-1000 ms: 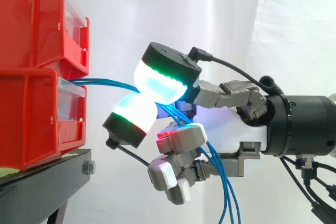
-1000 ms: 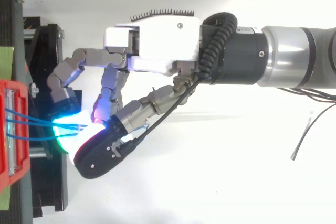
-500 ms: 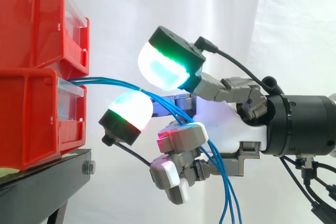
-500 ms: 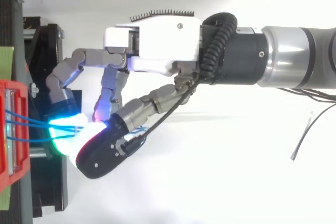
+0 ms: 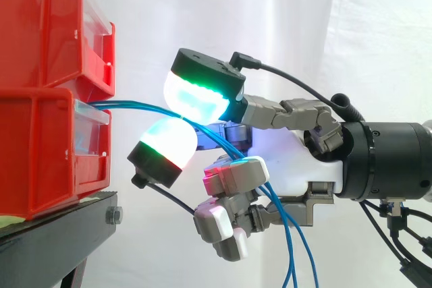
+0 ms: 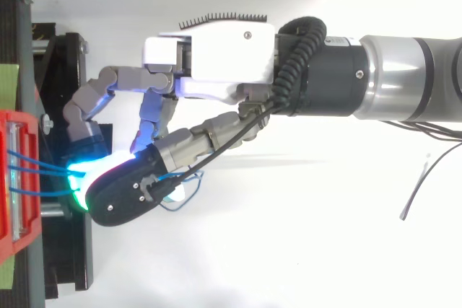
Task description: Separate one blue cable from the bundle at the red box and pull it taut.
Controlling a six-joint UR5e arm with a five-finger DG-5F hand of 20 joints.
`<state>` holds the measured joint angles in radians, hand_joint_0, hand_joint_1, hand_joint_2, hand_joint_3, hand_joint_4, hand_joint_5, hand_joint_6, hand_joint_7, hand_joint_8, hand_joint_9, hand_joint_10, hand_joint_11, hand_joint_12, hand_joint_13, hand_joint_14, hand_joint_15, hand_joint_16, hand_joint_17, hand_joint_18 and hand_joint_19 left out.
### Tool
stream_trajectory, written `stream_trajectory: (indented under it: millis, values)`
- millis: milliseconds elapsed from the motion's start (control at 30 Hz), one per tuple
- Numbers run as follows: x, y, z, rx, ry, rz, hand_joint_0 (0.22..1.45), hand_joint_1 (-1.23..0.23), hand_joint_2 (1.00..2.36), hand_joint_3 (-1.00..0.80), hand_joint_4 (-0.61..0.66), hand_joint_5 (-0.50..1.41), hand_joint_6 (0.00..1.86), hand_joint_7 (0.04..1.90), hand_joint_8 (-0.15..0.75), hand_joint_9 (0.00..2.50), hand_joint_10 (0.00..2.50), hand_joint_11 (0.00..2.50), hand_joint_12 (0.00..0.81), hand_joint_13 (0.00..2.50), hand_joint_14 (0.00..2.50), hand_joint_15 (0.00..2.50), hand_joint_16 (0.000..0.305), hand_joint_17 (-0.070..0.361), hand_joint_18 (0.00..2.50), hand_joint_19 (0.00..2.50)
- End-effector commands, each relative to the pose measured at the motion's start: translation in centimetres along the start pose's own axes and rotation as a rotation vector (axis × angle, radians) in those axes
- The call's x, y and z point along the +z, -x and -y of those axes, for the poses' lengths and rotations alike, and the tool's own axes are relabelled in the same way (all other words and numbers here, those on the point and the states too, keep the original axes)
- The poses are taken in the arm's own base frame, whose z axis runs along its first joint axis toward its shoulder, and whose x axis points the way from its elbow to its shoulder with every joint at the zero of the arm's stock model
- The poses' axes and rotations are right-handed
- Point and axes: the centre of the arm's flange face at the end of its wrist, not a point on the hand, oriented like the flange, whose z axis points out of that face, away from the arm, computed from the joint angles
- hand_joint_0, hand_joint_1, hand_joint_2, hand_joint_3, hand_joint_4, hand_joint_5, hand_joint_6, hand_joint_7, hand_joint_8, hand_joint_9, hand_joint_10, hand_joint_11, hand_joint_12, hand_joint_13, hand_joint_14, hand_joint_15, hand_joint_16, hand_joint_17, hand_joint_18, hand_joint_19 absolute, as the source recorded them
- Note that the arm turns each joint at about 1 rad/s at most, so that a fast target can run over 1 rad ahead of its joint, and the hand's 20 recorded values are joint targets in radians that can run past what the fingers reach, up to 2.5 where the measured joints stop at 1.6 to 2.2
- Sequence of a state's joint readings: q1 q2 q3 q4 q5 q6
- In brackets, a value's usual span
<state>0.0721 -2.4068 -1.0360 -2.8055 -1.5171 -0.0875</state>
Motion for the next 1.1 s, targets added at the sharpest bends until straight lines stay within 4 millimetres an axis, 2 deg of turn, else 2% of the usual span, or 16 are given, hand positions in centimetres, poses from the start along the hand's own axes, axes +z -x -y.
stream_trajectory:
  millis: [0, 133, 200, 300, 600, 867, 1067]
  values:
    - [0.01, 0.00, -0.02, 0.000, 0.000, 0.000, 0.61, -0.80, 1.02, -0.15, 0.05, -0.16, 0.88, 1.15, 0.327, 1.35, 0.03, 1.25, 0.390, 1.16, 0.03, 0.68, 0.058, 0.131, 1.07, 0.82]
    - [0.01, 0.00, -0.02, 0.000, 0.000, 0.000, 0.74, -0.91, 1.01, -0.37, -0.05, -0.17, 0.89, 1.24, 0.295, 1.29, 0.03, 1.26, 0.352, 1.11, 0.03, 0.68, 0.052, 0.116, 0.99, 0.80]
    - [0.01, 0.00, -0.02, 0.000, 0.000, 0.000, 0.81, -0.90, 1.00, -0.50, -0.10, -0.18, 0.90, 1.26, 0.287, 1.28, 0.03, 1.25, 0.345, 1.09, 0.03, 0.67, 0.050, 0.112, 0.95, 0.77]
    - [0.01, 0.00, -0.02, 0.000, 0.000, 0.000, 0.83, -0.89, 1.00, -0.50, -0.11, -0.18, 0.92, 1.30, 0.288, 1.30, 0.03, 1.26, 0.340, 1.08, 0.03, 0.66, 0.050, 0.111, 0.94, 0.75]
    - [0.01, 0.00, -0.02, 0.000, 0.000, 0.000, 0.73, -0.94, 1.00, -0.50, -0.01, -0.16, 0.93, 1.29, 0.297, 1.38, 0.03, 1.27, 0.341, 1.13, 0.03, 0.68, 0.049, 0.110, 0.95, 0.74]
    - [-0.03, 0.00, 0.05, 0.000, -0.001, 0.000, 0.63, -0.98, 1.00, -0.50, 0.02, -0.14, 0.92, 1.21, 0.296, 1.42, 0.03, 1.28, 0.339, 1.15, 0.03, 0.70, 0.049, 0.109, 0.96, 0.76]
    - [-0.01, 0.13, -0.01, 0.000, 0.000, 0.002, 0.59, -0.97, 1.00, -0.50, 0.03, -0.13, 0.91, 1.24, 0.303, 1.46, 0.03, 1.25, 0.341, 1.16, 0.03, 0.70, 0.049, 0.111, 0.97, 0.78]
